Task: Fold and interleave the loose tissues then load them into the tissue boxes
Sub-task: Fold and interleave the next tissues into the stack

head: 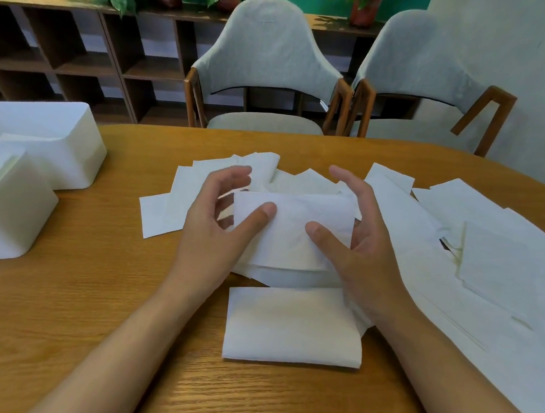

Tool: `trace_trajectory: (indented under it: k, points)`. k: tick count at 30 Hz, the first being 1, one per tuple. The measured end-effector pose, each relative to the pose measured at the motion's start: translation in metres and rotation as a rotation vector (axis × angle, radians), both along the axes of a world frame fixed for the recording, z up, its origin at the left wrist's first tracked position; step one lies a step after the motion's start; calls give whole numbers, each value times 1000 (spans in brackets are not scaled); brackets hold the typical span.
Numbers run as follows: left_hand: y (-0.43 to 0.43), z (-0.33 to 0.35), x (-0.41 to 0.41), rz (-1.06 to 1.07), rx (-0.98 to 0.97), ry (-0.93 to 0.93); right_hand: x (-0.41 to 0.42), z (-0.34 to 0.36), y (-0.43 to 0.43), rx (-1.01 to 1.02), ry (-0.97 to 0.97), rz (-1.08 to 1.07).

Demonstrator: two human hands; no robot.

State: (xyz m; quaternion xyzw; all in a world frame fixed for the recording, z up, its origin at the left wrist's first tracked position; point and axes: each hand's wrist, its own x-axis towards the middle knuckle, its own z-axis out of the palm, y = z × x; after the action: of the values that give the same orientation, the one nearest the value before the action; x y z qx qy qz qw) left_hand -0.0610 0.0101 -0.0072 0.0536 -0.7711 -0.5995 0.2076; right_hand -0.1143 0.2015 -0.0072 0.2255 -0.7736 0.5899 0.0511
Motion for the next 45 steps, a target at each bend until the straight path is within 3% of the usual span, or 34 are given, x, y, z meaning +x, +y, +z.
trace_trajectory:
  k: [4,16,19,21,24,30,38,45]
  points:
    - [-3,6,2,-132,163,-123,-3,2,3,-34,-7,-1]
    - [-1,6,4,-109,143,-6,-3,3,13,51,-92,127]
    - [-7,-1,5,-13,-308,162,-10,0,17,30,-89,39]
    - [-10,-5,8,-145,-513,209,-13,-1,20,32,-79,6]
    - [-5,-4,12,-403,-520,16,-15,-3,21,52,-58,-13]
    - [-3,-8,12,-561,-668,-225,-14,-5,19,78,-18,-15]
    - [-2,-6,11,-548,-599,-323,-13,-6,17,128,-22,-12]
    - [-13,9,11,-445,-212,-243,-8,0,16,44,-230,91]
